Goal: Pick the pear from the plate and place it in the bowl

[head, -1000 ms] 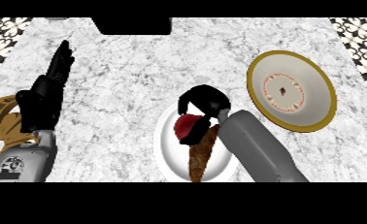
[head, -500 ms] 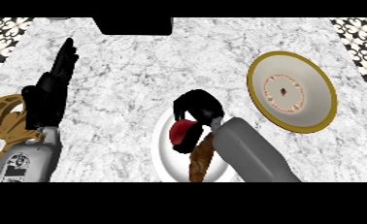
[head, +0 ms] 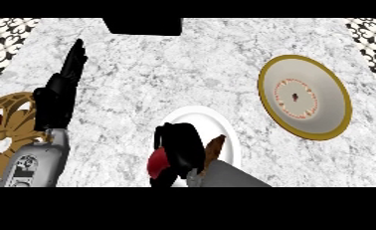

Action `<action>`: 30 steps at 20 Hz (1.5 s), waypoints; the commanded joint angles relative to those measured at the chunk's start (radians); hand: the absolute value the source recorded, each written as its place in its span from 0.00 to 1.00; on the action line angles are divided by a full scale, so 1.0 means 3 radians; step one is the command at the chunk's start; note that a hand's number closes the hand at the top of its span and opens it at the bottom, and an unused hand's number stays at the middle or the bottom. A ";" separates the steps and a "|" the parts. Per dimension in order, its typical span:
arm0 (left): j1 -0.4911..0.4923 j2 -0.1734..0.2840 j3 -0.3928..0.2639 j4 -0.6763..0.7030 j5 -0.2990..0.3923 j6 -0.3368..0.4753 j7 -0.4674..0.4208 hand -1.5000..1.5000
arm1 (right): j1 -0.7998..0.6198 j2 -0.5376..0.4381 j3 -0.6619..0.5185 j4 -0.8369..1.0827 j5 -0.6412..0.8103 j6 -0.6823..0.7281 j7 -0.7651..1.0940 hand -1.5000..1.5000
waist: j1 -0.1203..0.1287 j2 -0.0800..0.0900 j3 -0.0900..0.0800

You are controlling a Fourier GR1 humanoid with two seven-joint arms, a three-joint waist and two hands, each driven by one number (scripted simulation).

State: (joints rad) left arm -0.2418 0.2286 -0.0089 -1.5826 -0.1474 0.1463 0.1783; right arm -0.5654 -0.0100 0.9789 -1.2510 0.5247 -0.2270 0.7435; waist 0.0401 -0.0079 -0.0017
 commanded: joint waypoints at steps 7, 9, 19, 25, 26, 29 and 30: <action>0.0141 0.0038 0.0064 -0.0051 -0.0009 0.0005 -0.0015 0.50 | -0.0296 0.0033 0.0311 -0.1095 0.0839 -0.1208 0.1465 1.00 | -0.0108 -0.0033 0.0003; 0.0002 0.0162 0.0211 0.0005 0.0071 -0.0065 0.0068 0.50 | -0.0203 0.0032 0.0337 -0.1189 0.1218 -0.1185 0.1734 1.00 | -0.0183 -0.0036 0.0003; 0.0149 0.0058 0.0145 -0.0184 0.0039 -0.0031 0.0083 0.50 | 0.0244 -0.0002 -0.0459 -0.1546 0.2025 -0.0758 0.1765 1.00 | -0.0177 -0.0001 0.0006; 0.0111 0.0153 0.0257 -0.0073 0.0043 -0.0093 -0.0046 0.50 | 0.0496 -0.0467 -0.1215 -0.1481 0.1654 -0.1138 0.1028 1.00 | -0.0132 0.0030 0.0007; 0.0029 0.0135 0.0250 0.0003 0.0077 -0.0136 -0.0053 0.50 | 0.0393 -0.0567 -0.1410 -0.1658 0.1467 -0.0949 0.0945 1.00 | -0.0142 0.0029 0.0006; 0.0158 0.0015 0.0149 -0.0026 -0.0013 -0.0063 -0.0168 0.50 | 0.0611 -0.0903 -0.1726 -0.1624 0.1045 -0.1243 0.0447 1.00 | -0.0129 0.0032 0.0008; 0.0231 0.0064 0.0158 -0.0278 0.0035 -0.0123 0.0025 0.50 | 0.0639 -0.0905 -0.1796 -0.1448 0.0963 -0.1368 0.0277 1.00 | -0.0107 0.0030 0.0009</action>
State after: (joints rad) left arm -0.2024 0.2447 0.0460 -1.5970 -0.1396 0.1247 0.1533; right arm -0.4068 -0.2248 0.5513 -1.7317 0.9217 -0.5629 0.9455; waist -0.0031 0.0000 0.0004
